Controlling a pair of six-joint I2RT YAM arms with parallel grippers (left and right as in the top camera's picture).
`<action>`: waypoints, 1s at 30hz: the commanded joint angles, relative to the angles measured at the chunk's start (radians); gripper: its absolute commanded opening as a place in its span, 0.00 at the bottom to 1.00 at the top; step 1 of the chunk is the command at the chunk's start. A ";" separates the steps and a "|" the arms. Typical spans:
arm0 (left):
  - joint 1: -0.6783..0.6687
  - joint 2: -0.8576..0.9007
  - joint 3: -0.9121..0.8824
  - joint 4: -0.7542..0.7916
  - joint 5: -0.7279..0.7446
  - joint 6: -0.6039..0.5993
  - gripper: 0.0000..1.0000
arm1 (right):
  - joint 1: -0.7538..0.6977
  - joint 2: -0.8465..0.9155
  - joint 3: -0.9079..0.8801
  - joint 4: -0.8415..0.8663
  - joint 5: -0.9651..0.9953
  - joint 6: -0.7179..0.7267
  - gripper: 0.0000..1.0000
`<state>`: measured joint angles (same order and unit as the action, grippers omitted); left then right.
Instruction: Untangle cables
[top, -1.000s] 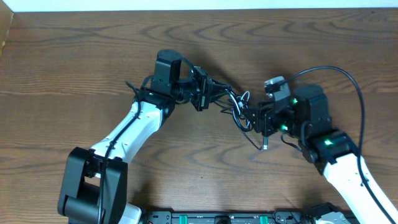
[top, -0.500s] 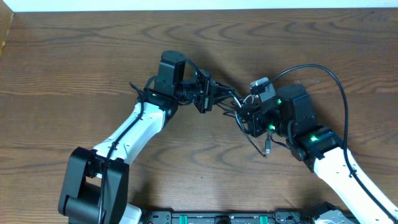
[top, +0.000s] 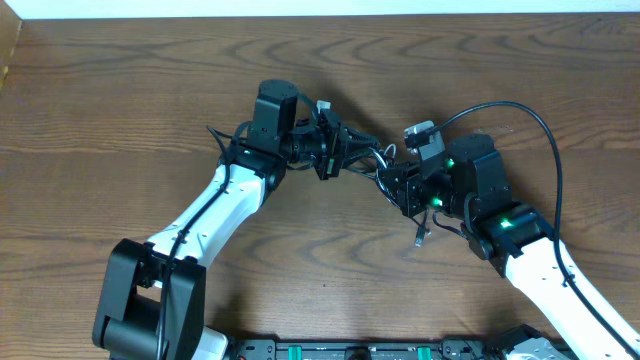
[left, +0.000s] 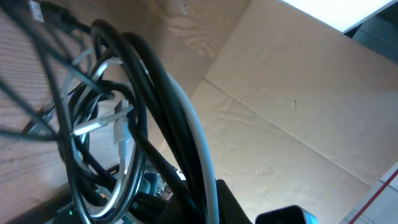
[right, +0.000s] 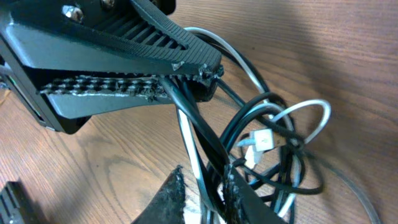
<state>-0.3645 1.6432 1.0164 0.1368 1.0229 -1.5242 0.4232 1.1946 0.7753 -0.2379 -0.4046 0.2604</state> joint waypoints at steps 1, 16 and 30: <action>-0.015 -0.027 0.028 0.003 0.026 -0.058 0.08 | 0.006 -0.013 0.014 0.003 -0.013 0.004 0.21; -0.027 -0.028 0.028 0.146 0.119 -0.182 0.08 | 0.007 0.029 0.014 0.031 0.055 0.005 0.01; 0.022 -0.027 0.028 0.029 0.035 0.418 0.83 | -0.038 -0.045 0.070 -0.078 0.187 0.256 0.01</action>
<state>-0.3637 1.6402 1.0222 0.2237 1.0740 -1.3251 0.4080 1.1805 0.7959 -0.2901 -0.3328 0.3946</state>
